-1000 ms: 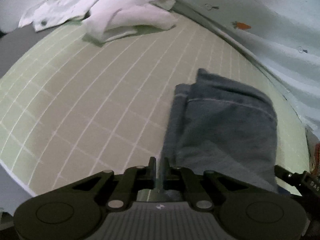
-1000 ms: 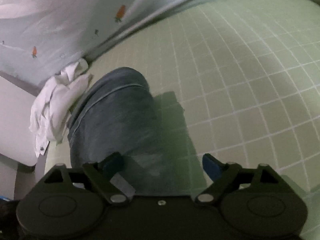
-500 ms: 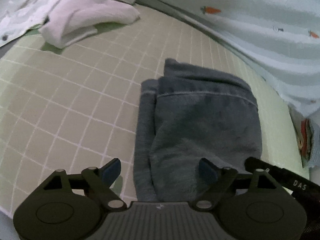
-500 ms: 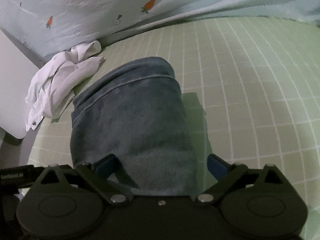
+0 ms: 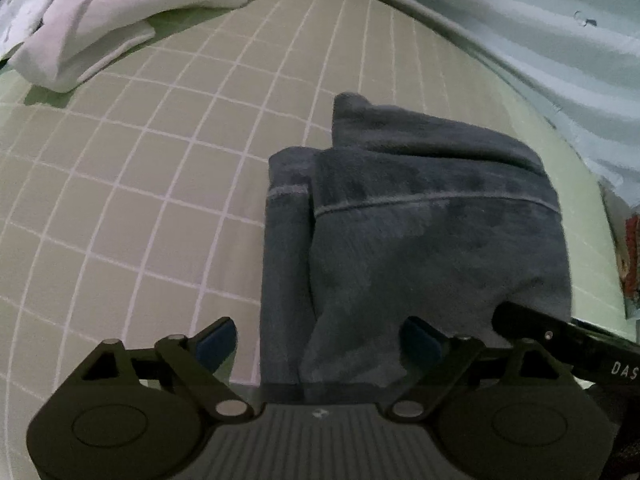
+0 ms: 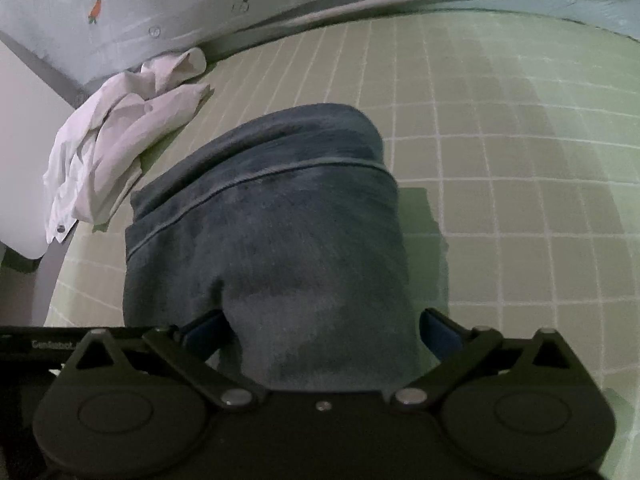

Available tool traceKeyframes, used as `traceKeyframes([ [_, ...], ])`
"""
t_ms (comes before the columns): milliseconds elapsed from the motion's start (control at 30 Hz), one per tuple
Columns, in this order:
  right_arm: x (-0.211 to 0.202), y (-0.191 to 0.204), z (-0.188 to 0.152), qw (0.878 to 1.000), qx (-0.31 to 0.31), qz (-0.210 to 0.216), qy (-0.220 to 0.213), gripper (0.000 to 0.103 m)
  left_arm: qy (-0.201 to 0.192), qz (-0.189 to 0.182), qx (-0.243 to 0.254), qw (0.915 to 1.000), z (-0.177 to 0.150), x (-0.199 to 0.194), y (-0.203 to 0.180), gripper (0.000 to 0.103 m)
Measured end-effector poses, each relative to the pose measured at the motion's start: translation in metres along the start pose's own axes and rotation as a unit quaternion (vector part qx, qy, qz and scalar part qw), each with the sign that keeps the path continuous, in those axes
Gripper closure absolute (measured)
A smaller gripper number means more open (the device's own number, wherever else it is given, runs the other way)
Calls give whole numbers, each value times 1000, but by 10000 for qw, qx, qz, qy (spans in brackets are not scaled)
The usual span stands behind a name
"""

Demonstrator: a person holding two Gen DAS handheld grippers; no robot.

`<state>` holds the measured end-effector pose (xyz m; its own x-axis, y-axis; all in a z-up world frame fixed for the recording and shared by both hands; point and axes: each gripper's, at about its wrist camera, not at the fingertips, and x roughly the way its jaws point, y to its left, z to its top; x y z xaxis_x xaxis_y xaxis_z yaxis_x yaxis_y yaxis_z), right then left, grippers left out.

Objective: Fold clothes
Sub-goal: 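Grasp the folded jeans bundle with both grippers from opposite sides, then carry the jeans bundle with both grippers onto the plaid shirt stack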

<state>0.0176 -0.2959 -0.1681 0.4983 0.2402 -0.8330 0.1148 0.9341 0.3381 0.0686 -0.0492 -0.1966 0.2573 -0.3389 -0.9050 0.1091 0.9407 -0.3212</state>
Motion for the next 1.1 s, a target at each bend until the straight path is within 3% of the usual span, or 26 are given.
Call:
traceKeyframes([
  [133, 9, 5, 5, 9999, -90, -6, 115, 0, 43, 33, 213, 9998, 3, 5, -4, 4],
  [267, 15, 4, 7, 9997, -6, 101, 208, 0, 47, -41, 493, 9988, 5, 6, -7, 6],
  [300, 16, 3, 8, 9996, 34, 135, 234, 0, 22, -123, 565, 9983, 6, 4, -6, 16],
  [333, 17, 4, 9, 9996, 80, 150, 246, 1, 19, -239, 578, 9980, 8, 3, -6, 34],
  [400, 17, 7, 8, 9997, 98, 104, 216, 5, 35, -374, 561, 9977, 11, 0, -6, 43],
  [500, 10, 16, 4, 10000, -15, 19, 95, 16, -26, -276, 726, 9970, 9, -4, -11, 62],
  [533, 7, 19, 3, 10000, -60, -2, 47, 22, -68, -242, 802, 9965, 9, -6, -13, 71],
  [600, -1, 24, 1, 9999, -79, -7, -64, 32, -178, -175, 1026, 9944, 6, -11, -19, 78],
  [667, -9, 28, -2, 9998, -91, -8, -182, 42, -296, -110, 1245, 9917, 1, -17, -27, 80],
  [767, -25, 30, -8, 9993, -22, 43, -357, 48, -488, -106, 1405, 9888, -4, -28, -36, 84],
  [933, -59, 21, -21, 9976, 121, 139, -672, 49, -775, -258, 1492, 9854, -13, -51, -56, 85],
  [1100, -98, 0, -29, 9953, 190, 73, -947, 49, -968, -354, 1725, 9796, -22, -62, -102, 85],
])
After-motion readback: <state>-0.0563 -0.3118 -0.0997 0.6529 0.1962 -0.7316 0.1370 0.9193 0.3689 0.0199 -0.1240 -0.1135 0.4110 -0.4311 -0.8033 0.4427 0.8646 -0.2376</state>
